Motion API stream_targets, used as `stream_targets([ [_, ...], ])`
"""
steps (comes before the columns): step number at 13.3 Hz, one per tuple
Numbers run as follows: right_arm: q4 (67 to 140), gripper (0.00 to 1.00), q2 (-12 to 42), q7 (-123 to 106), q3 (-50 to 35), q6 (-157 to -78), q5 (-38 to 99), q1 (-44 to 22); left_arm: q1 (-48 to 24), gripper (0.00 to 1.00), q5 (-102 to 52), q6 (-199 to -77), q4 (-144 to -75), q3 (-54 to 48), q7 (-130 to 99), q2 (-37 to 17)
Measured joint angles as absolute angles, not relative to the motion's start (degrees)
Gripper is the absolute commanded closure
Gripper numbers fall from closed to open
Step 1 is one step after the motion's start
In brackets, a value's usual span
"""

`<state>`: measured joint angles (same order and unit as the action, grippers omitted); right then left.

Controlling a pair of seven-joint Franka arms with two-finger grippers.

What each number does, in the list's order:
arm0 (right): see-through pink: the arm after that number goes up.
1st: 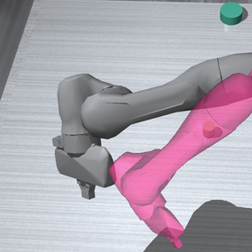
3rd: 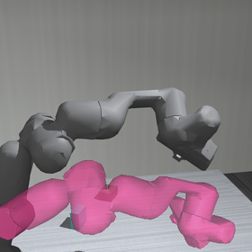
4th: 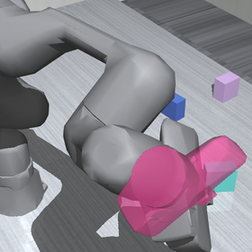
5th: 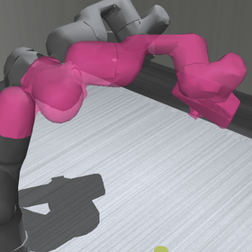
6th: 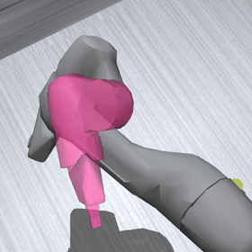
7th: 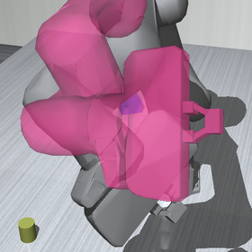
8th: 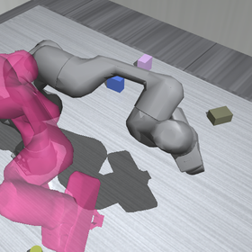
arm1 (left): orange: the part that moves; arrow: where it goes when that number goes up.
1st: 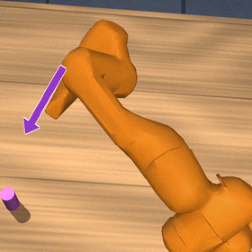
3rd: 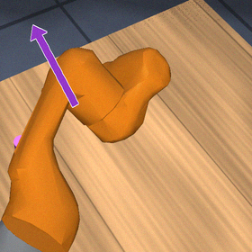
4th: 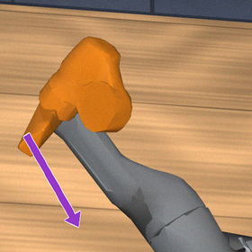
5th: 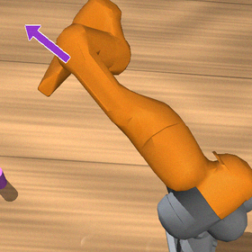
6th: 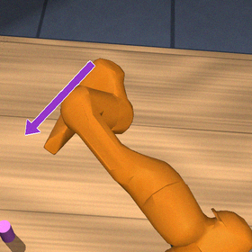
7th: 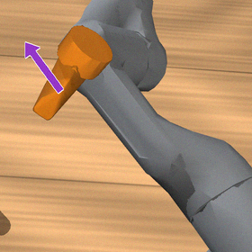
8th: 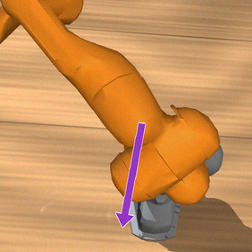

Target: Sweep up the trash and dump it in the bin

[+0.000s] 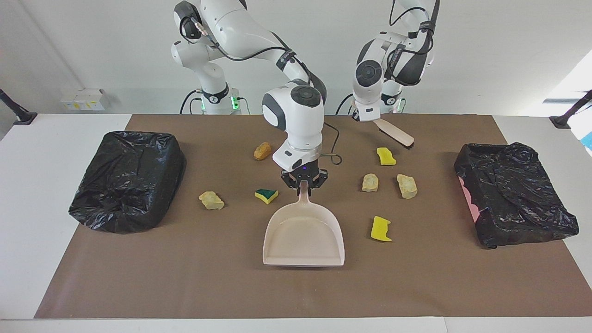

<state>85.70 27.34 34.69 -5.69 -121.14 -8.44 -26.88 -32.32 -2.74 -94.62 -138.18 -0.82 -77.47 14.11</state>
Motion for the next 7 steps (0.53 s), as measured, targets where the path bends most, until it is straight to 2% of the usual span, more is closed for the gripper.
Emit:
stream_targets([
  [3, 85.7, 1.0, 26.0, 20.3, -5.7, -118.5, -5.5, -23.7, -29.1, 1.0, -7.2, -99.5, -139.2, -0.9, -79.1, 13.7],
  [7, 85.7, 1.0, 24.1, -0.5, -5.7, -112.1, -4.2, -20.4, -28.5, 1.0, -10.9, -108.8, -139.9, -1.0, -80.1, 10.5],
])
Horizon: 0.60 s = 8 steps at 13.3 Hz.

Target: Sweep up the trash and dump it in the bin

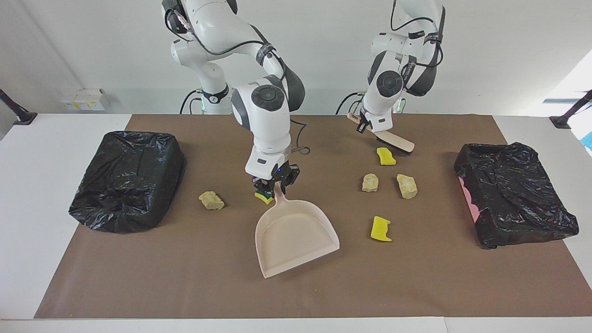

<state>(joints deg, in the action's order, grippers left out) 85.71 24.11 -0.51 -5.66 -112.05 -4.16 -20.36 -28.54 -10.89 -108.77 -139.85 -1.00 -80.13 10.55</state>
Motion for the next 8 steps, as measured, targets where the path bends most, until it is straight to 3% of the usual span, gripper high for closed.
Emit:
stream_targets([
  [4, 85.9, 1.0, 22.7, -22.3, -5.8, -103.2, -4.0, -20.8, -28.5, 1.0, -12.7, -115.0, -137.0, -1.5, -79.4, 7.2],
  [8, 90.5, 1.0, 20.2, -41.4, -5.8, -102.3, -4.5, -20.9, -28.8, 1.0, -13.0, -117.0, -133.8, -1.9, -71.3, 5.0],
])
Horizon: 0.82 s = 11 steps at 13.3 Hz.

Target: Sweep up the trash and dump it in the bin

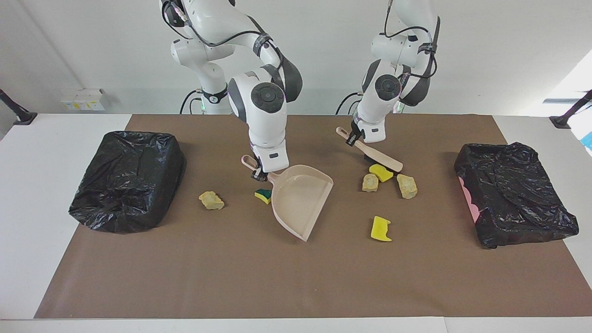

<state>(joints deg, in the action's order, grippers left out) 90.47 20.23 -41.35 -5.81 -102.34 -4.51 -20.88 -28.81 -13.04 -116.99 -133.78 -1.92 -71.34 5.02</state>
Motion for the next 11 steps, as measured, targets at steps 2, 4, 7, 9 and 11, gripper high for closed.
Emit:
stream_targets([
  [2, 94.2, 1.0, 18.5, -50.4, -5.8, -104.8, -6.6, -20.9, -28.9, 1.0, -13.1, -117.2, -133.7, -2.1, -65.0, 4.7],
  [4, 98.0, 1.0, 16.8, -56.2, -5.8, -106.7, -7.5, -21.1, -28.9, 1.0, -13.1, -117.4, -133.7, -2.1, -60.2, 4.7],
  [7, 103.5, 1.0, 14.1, -59.1, -5.9, -109.7, -7.8, -21.5, -28.9, 1.0, -13.1, -117.5, -133.5, -2.2, -52.2, 4.7],
  [9, 105.9, 1.0, 13.1, -59.1, -5.9, -111.7, -7.8, -21.6, -29.0, 1.0, -13.1, -117.5, -133.5, -2.3, -45.3, 4.7],
  [11, 106.9, 1.0, 13.0, -59.2, -5.9, -113.3, -7.9, -22.0, -29.0, 1.0, -13.1, -117.4, -133.5, -2.3, -40.3, 4.7],
])
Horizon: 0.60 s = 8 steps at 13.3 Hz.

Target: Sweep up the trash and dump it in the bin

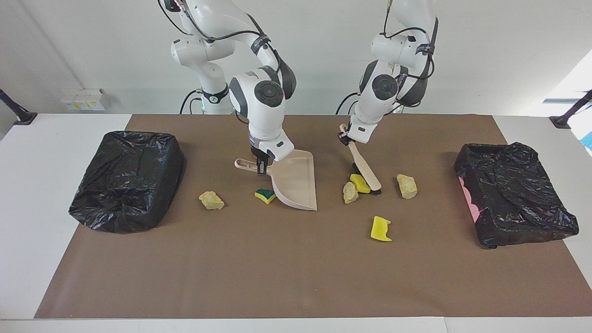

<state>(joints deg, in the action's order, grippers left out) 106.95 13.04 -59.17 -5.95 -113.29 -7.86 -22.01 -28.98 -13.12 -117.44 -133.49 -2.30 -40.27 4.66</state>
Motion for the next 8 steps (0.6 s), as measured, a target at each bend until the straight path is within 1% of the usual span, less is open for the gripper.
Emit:
stream_targets([
  [3, 107.6, 1.0, 13.0, -59.2, -5.9, -115.2, -7.9, -22.2, -29.2, 1.0, -13.1, -117.5, -133.5, -2.4, -33.6, 4.7],
  [8, 109.0, 1.0, 13.3, -59.3, -5.9, -119.0, -8.7, -22.4, -34.1, 1.0, -13.2, -118.4, -133.4, -2.5, -19.1, 4.7],
])
